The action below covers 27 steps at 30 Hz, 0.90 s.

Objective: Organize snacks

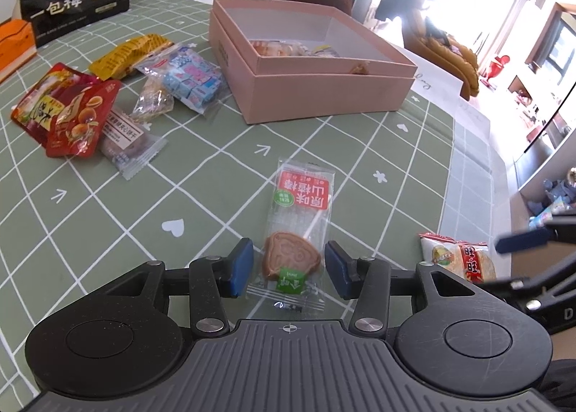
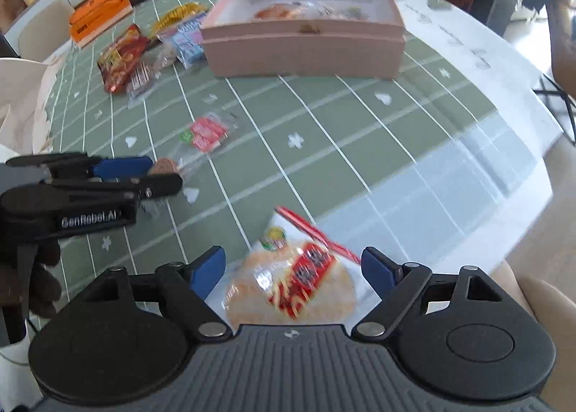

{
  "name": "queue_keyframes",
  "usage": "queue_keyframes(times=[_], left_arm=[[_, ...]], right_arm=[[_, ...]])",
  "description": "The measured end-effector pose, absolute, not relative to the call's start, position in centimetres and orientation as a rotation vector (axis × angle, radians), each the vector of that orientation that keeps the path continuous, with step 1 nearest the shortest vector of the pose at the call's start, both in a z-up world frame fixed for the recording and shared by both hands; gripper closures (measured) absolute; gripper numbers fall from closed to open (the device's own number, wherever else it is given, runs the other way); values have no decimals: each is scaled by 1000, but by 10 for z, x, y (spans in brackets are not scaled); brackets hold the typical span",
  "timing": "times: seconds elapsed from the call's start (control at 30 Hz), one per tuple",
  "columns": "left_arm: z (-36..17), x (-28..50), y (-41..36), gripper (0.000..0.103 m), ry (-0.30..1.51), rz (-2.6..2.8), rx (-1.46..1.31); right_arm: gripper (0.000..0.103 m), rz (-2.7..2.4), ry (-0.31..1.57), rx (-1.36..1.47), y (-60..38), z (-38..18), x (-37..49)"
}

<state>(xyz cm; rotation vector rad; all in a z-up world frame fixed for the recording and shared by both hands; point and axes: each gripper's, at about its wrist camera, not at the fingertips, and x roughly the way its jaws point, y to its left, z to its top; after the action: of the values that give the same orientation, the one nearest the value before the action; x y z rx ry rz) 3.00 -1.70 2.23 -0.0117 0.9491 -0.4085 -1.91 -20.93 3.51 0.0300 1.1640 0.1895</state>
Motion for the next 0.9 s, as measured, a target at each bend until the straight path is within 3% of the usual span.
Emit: queue_keyframes(times=[0.2, 0.5, 0.9], left_arm=[[22, 30, -15, 52, 950, -412, -22], [22, 25, -19, 52, 942, -415, 14], [19, 23, -46, 56, 898, -377, 188]], right_arm=[[22, 176, 1309, 126, -218, 18, -19], [28, 265, 1128, -87, -177, 24, -8], [10, 208, 1094, 46, -204, 11, 9]])
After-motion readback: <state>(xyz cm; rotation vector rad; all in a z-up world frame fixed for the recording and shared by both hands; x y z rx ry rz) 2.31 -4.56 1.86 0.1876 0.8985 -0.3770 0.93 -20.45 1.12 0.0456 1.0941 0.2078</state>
